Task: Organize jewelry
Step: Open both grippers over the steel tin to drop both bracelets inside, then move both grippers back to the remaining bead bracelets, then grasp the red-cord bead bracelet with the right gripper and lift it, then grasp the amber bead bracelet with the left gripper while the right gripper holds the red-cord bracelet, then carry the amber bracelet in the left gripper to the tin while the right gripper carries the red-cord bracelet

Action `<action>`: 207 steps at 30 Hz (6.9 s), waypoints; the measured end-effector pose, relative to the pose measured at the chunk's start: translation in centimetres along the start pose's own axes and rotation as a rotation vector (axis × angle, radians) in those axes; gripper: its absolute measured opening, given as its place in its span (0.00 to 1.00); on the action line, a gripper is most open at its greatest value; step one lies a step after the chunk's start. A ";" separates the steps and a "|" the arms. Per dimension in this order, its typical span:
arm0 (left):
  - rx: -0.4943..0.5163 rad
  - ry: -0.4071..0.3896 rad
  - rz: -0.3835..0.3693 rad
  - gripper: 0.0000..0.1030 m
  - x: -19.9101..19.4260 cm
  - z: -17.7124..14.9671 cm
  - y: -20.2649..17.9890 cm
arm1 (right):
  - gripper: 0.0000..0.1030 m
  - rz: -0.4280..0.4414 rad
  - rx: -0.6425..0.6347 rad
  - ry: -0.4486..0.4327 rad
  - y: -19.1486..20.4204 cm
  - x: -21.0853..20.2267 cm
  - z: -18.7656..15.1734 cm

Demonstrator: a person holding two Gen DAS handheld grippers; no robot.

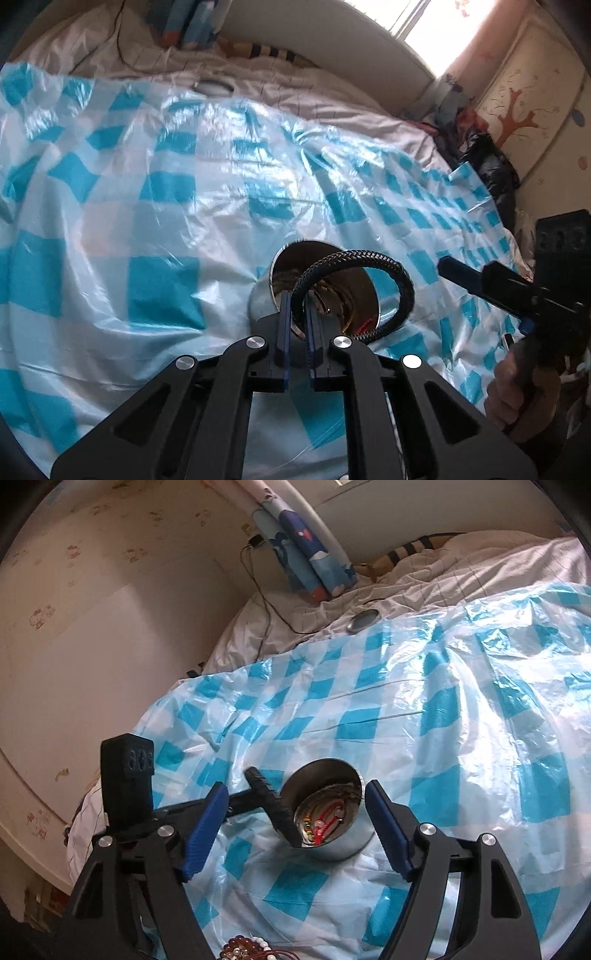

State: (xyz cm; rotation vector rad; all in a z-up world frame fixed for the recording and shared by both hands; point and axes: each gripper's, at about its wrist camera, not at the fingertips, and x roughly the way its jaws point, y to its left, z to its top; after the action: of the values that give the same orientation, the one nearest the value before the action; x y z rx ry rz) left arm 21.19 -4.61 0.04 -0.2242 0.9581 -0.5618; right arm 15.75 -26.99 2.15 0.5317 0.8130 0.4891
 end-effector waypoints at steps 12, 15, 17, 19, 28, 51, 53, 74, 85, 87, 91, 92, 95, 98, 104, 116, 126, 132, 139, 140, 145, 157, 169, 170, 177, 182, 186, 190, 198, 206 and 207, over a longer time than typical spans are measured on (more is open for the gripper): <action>0.026 0.025 0.026 0.34 -1.6 -1.2 -1.2 | 0.75 -0.045 0.029 -0.003 -0.7 -0.8 0.4; 0.094 0.045 0.035 0.42 -3.0 -2.4 -1.9 | 0.76 -0.051 0.005 0.005 0.0 -1.3 0.5; 0.131 0.066 0.029 0.45 -3.7 -3.3 -2.3 | 0.79 -0.062 -0.018 0.004 0.7 -1.8 0.4; 0.154 0.088 0.013 0.45 -4.1 -4.3 -2.4 | 0.80 -0.069 -0.041 0.007 1.4 -2.4 0.2; 0.349 0.185 0.032 0.49 -6.2 -10.0 -4.8 | 0.81 -0.107 -0.154 0.205 3.5 -3.5 -5.0; 0.278 0.093 0.121 0.58 -10.7 -11.7 -3.7 | 0.73 0.318 0.322 0.457 1.1 0.2 -13.9; 0.282 0.095 0.123 0.58 -10.6 -11.7 -3.7 | 0.66 0.293 0.330 0.467 0.9 0.9 -14.2; 0.251 0.062 0.129 0.63 -11.5 -11.0 -3.0 | 0.64 0.254 0.300 0.579 0.1 -0.2 -14.9; 0.312 0.122 0.113 0.63 -9.8 -11.9 -4.2 | 0.08 0.192 0.338 0.427 -1.8 0.8 -13.9; 0.322 0.128 0.110 0.63 -9.5 -12.1 -4.4 | 0.07 0.223 0.332 0.376 -1.8 -0.2 -13.3; 0.304 0.143 0.105 0.63 -8.5 -12.2 -4.0 | 0.07 0.306 0.336 0.251 -1.5 -2.4 -11.5; 0.297 0.146 0.100 0.63 -8.2 -12.2 -3.9 | 0.07 0.324 0.334 0.215 -1.5 -3.2 -10.9; 0.285 0.165 0.084 0.63 -7.3 -12.3 -3.8 | 0.07 0.377 0.319 0.130 -1.2 -5.2 -9.4; 0.295 0.174 0.091 0.63 -6.7 -12.6 -3.9 | 0.08 0.323 0.277 0.221 -0.9 -4.7 -9.2; 0.271 0.154 0.097 0.63 -7.3 -12.1 -3.4 | 0.67 0.234 0.343 0.482 -1.6 -0.6 -13.3; 0.276 0.156 0.095 0.64 -7.4 -12.2 -3.4 | 0.45 0.236 0.406 0.416 -1.7 1.8 -13.0; 0.303 0.183 0.084 0.64 -6.9 -12.7 -3.7 | 0.03 0.340 0.402 0.314 -2.5 0.8 -12.9; 0.288 0.205 0.045 0.64 -6.5 -12.9 -3.5 | 0.03 0.519 0.372 0.156 -1.1 -2.1 -10.9; 0.320 0.241 0.018 0.64 -5.0 -13.9 -4.4 | 0.03 0.643 0.334 0.030 0.2 -5.8 -8.3; 0.321 0.243 0.016 0.64 -4.9 -14.0 -4.5 | 0.03 0.653 0.326 0.020 0.3 -6.1 -8.1; 0.296 0.238 -0.003 0.64 -4.3 -14.1 -4.3 | 0.03 0.671 0.328 0.020 -0.1 -7.1 -7.8; 0.247 0.228 0.001 0.10 -4.7 -13.4 -3.6 | 0.06 0.676 0.342 0.027 -0.4 -7.1 -8.1; 0.250 0.135 -0.089 0.09 -8.3 -11.7 -4.5 | 0.06 0.687 0.339 0.008 -0.3 -7.5 -7.8; 0.248 0.127 -0.100 0.09 -8.6 -11.6 -4.6 | 0.06 0.688 0.338 0.008 -0.3 -7.6 -7.8; 0.246 0.078 -0.163 0.09 -10.7 -10.6 -5.5 | 0.06 0.706 0.330 -0.013 0.0 -7.9 -7.3; 0.230 0.023 -0.168 0.09 -11.8 -8.7 -5.9 | 0.06 0.717 0.340 -0.054 0.0 -8.2 -6.2; 0.195 -0.028 -0.172 0.09 -12.1 -6.5 -5.8 | 0.06 0.717 0.328 -0.089 0.1 -8.3 -5.0; 0.163 -0.060 -0.176 0.09 -11.7 -4.6 -5.4 | 0.06 0.704 0.316 -0.100 0.1 -8.2 -3.9; 0.127 -0.091 -0.165 0.09 -9.6 -1.5 -5.3 | 0.06 0.709 0.344 -0.125 -1.3 -6.5 -1.8; 0.099 -0.112 -0.174 0.09 -6.2 1.1 -6.1 | 0.06 0.722 0.407 -0.137 -3.5 -3.3 -0.7; 0.098 -0.112 -0.173 0.09 -5.9 1.3 -6.1 | 0.06 0.710 0.396 -0.131 -3.5 -3.1 -0.5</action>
State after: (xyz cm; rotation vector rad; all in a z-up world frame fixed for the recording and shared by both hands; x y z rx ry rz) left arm 17.51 -6.62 7.51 -0.2499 0.8050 -0.7452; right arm 14.22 -31.39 1.36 1.2227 0.5774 0.9386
